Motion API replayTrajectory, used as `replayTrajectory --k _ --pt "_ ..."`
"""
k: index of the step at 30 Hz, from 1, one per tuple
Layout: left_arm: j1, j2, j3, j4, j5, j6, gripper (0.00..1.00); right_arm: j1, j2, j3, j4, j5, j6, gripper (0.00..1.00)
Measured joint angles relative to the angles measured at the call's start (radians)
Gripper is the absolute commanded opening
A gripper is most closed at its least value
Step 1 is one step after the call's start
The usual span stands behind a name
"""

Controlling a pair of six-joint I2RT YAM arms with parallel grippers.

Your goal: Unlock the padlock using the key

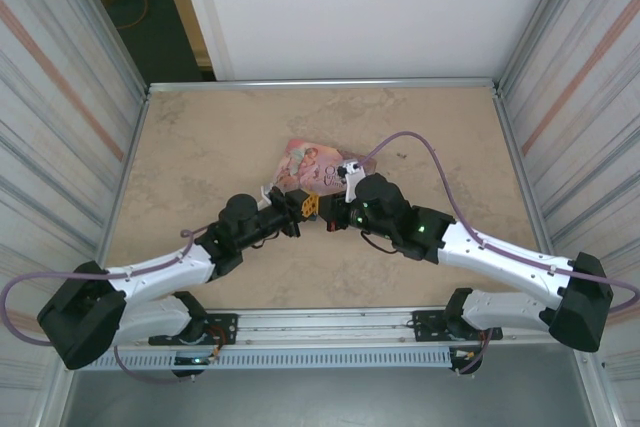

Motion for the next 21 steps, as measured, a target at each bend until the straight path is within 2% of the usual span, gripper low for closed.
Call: replayTrajectory --k 4,9,13,17,21 --pt "0.0 -0.014 0.0 -0.022 -0.007 0.034 0.0 0.0 -0.002 -0.002 -0.004 -0.003 0.0 0.0" --pt "0.012 -0.06 0.017 -0.089 -0.016 0.179 0.0 -0.024 -0.031 -0.018 -0.005 -0.037 -0.004 0.3" --pt "0.058 -0.132 0.065 -0.214 -0.04 0.386 0.0 -0.098 -0.085 -0.032 0.002 -0.098 -0.006 0.52" --pt "0.079 -0.2 0.139 -0.316 -0.062 0.64 0.0 -0.167 -0.121 -0.047 0.041 -0.192 -0.009 0.61" --pt "0.08 -0.254 0.182 -0.349 -0.064 0.885 0.0 -0.221 -0.124 -0.072 0.129 -0.311 -0.003 0.65"
